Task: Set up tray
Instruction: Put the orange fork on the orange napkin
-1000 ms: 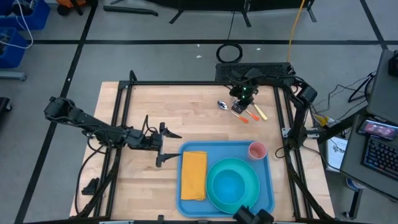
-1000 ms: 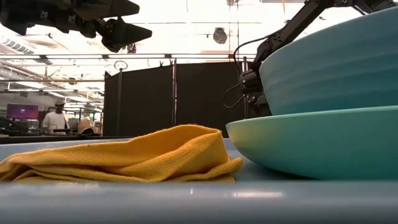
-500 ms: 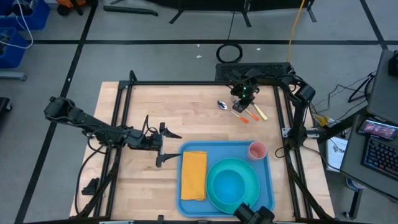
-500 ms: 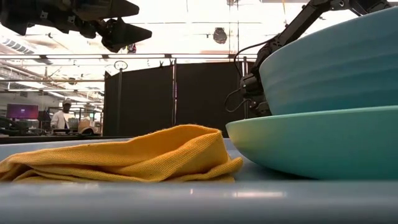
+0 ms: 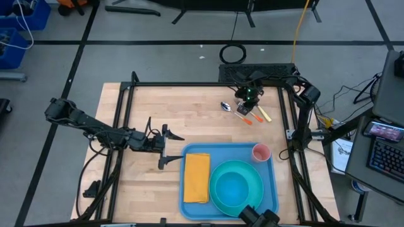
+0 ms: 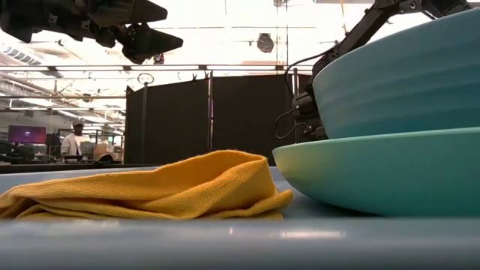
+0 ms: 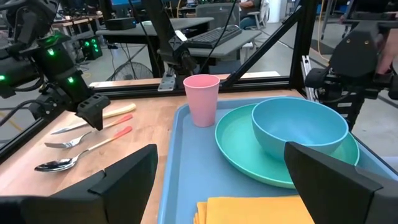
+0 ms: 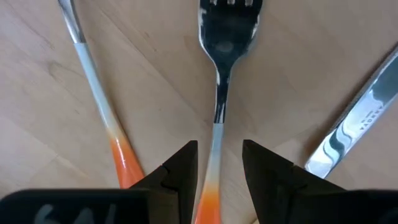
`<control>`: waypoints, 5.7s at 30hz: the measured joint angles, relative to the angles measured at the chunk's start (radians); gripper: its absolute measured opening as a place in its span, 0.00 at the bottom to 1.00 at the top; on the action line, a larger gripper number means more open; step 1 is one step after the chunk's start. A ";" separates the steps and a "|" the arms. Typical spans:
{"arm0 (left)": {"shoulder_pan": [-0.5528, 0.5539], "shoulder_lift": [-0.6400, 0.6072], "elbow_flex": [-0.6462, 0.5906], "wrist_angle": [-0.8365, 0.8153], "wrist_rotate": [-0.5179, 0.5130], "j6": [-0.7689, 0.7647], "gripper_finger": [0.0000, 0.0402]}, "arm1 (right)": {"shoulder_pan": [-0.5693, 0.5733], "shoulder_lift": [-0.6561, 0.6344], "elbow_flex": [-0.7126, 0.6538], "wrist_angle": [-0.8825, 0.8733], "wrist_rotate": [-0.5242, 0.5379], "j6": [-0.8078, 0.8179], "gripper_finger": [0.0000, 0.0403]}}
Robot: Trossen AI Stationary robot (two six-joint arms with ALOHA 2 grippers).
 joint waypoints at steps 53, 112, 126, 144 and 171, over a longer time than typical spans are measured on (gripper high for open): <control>0.000 0.000 0.000 -0.016 -0.002 0.003 0.87 | 0.041 -0.127 -0.054 0.141 0.000 0.100 0.00; -0.083 0.000 0.000 -0.234 -0.016 -0.003 0.87 | 0.868 -0.175 -0.052 0.861 0.043 1.163 0.00; -0.081 0.000 0.000 -0.294 -0.118 -0.247 0.87 | 0.996 -0.177 -0.051 1.085 0.269 0.884 0.00; -0.029 0.000 -0.001 -0.175 -0.080 -0.336 0.87 | 1.002 -0.177 -0.052 1.200 0.263 0.628 0.00; -0.171 0.063 0.006 -0.074 -0.623 -0.228 0.87 | 0.945 -0.178 -0.051 1.569 0.481 0.493 0.00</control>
